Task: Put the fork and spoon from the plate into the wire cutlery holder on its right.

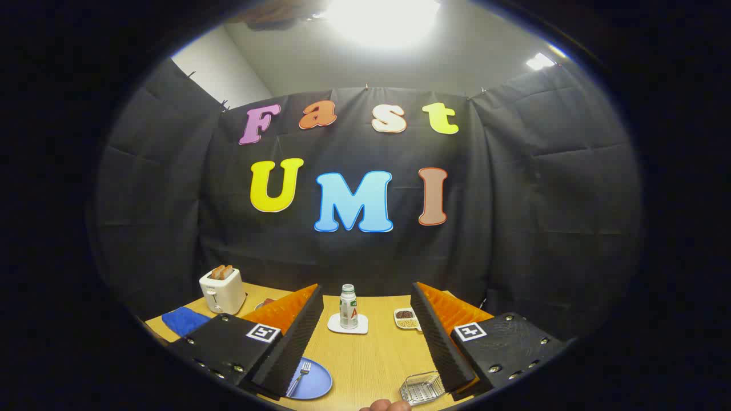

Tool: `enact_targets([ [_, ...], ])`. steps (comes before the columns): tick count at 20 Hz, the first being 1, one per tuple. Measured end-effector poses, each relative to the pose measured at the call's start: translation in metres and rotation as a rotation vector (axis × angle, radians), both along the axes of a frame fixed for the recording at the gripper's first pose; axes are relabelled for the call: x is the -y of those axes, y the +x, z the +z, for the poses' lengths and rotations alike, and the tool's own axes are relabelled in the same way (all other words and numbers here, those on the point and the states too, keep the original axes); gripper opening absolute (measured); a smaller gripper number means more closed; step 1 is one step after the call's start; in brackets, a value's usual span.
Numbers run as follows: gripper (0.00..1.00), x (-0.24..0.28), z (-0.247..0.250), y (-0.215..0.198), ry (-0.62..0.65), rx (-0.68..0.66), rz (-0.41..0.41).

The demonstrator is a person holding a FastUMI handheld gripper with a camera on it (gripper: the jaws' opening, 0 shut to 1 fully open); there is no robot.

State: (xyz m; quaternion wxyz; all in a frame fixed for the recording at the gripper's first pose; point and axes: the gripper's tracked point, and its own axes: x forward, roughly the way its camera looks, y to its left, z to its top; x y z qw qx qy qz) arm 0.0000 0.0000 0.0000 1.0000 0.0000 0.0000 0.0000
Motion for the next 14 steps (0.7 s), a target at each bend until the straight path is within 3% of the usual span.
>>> enact_targets([
  [6,0.95,-0.013,0.004,0.023,0.007,0.028,0.039],
  [11,0.95,-0.027,0.008,0.013,0.027,-0.019,0.069],
  [14,0.95,-0.017,0.015,0.005,0.033,0.001,-0.049],
])
